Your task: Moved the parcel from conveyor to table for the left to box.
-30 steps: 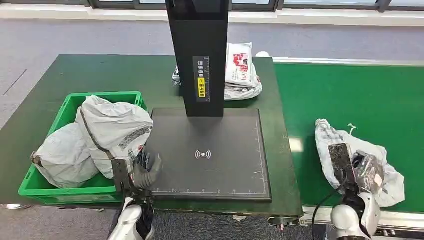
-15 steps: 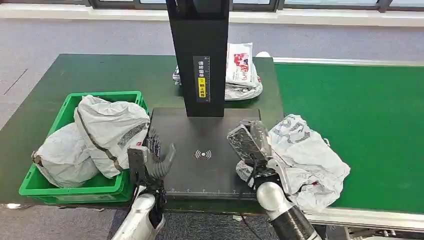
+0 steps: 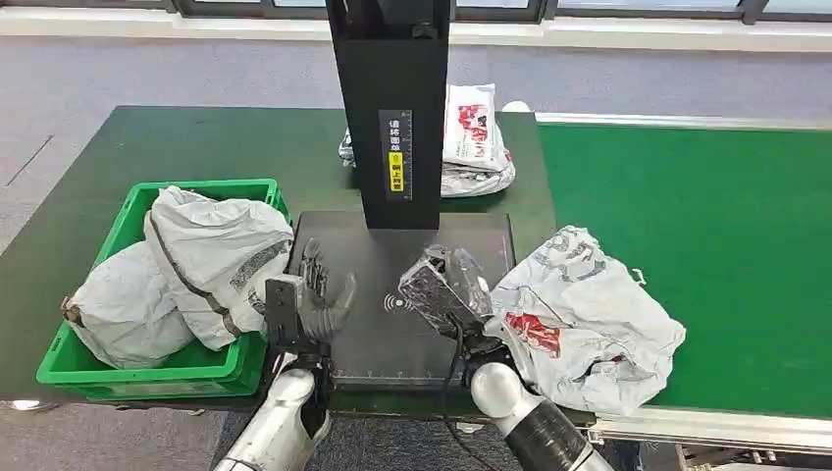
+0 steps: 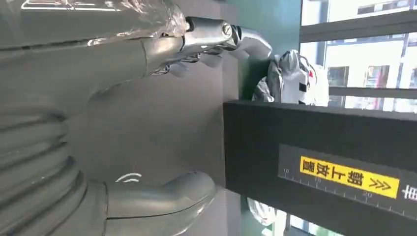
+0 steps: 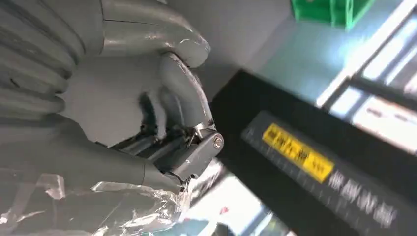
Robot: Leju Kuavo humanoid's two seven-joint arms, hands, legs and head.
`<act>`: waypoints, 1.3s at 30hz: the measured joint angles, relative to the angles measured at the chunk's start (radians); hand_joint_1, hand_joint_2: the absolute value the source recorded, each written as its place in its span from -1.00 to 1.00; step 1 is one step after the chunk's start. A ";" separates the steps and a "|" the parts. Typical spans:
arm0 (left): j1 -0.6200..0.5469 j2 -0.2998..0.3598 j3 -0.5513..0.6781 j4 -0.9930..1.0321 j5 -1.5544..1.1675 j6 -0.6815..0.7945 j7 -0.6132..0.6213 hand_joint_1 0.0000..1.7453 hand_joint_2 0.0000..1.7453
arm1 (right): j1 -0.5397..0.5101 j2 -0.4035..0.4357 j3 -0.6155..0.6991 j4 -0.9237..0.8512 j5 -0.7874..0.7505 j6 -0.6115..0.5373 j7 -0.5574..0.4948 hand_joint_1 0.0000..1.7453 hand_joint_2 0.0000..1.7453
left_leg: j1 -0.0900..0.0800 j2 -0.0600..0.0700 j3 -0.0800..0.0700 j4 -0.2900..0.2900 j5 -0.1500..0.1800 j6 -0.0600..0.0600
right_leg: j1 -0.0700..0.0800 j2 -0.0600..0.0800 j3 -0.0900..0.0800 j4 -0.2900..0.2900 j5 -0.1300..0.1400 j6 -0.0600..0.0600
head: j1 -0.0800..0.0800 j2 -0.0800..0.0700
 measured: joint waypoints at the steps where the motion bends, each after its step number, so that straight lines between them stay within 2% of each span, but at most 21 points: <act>1: -0.002 0.000 -0.002 0.001 0.000 0.000 0.002 -1.00 1.00 | 0.002 -0.002 -0.004 0.000 0.008 -0.020 0.002 -1.00 -1.00 | 0.000 0.000 0.000 0.000 0.000 0.000 | 0.000 0.000 0.000 0.000 0.000 0.000 | 0.000 0.000; 11: -0.018 0.000 -0.003 0.040 0.021 0.000 -0.005 -1.00 1.00 | 0.077 -0.035 -0.130 -0.051 0.214 -0.272 0.084 -1.00 -1.00 | 0.000 0.000 0.000 0.000 -0.001 0.000 | 0.000 0.000 0.000 0.000 0.000 0.000 | 0.000 0.000; 20: -0.021 0.001 -0.003 0.065 0.021 0.000 -0.008 -1.00 1.00 | 0.131 -0.045 -0.204 -0.088 0.251 -0.287 0.089 -1.00 -1.00 | 0.000 0.000 0.000 0.000 -0.001 0.000 | 0.000 0.001 -0.001 0.000 0.000 0.000 | 0.000 0.000; 28: -0.021 0.002 -0.003 0.067 0.021 0.003 -0.007 -1.00 1.00 | 0.165 -0.047 -0.249 -0.095 0.285 -0.288 0.140 -1.00 -1.00 | 0.000 0.000 0.000 0.000 -0.001 0.000 | 0.000 0.000 0.000 0.000 0.000 0.000 | 0.000 0.000; 29: -0.021 0.002 -0.003 0.066 0.021 0.003 -0.006 -1.00 1.00 | 0.176 -0.047 -0.258 -0.097 0.284 -0.276 0.149 -1.00 1.00 | 0.000 0.000 0.000 0.000 -0.001 0.000 | 0.000 0.000 0.000 0.000 0.000 0.000 | 0.000 0.000; 35: -0.021 0.009 -0.003 0.066 0.014 -0.013 0.009 -1.00 1.00 | 0.220 -0.047 -0.308 -0.054 0.254 -0.010 0.223 -1.00 1.00 | 0.000 0.000 0.000 0.000 -0.002 0.000 | 0.000 0.001 0.000 0.000 -0.001 0.000 | 0.000 0.000; 39: -0.021 0.010 -0.003 0.066 0.012 -0.020 0.016 -1.00 1.00 | 0.219 -0.047 -0.308 0.032 0.251 0.079 0.228 -1.00 1.00 | 0.000 0.000 0.000 0.000 -0.002 0.000 | 0.000 0.001 0.000 0.000 -0.001 0.000 | 0.000 0.000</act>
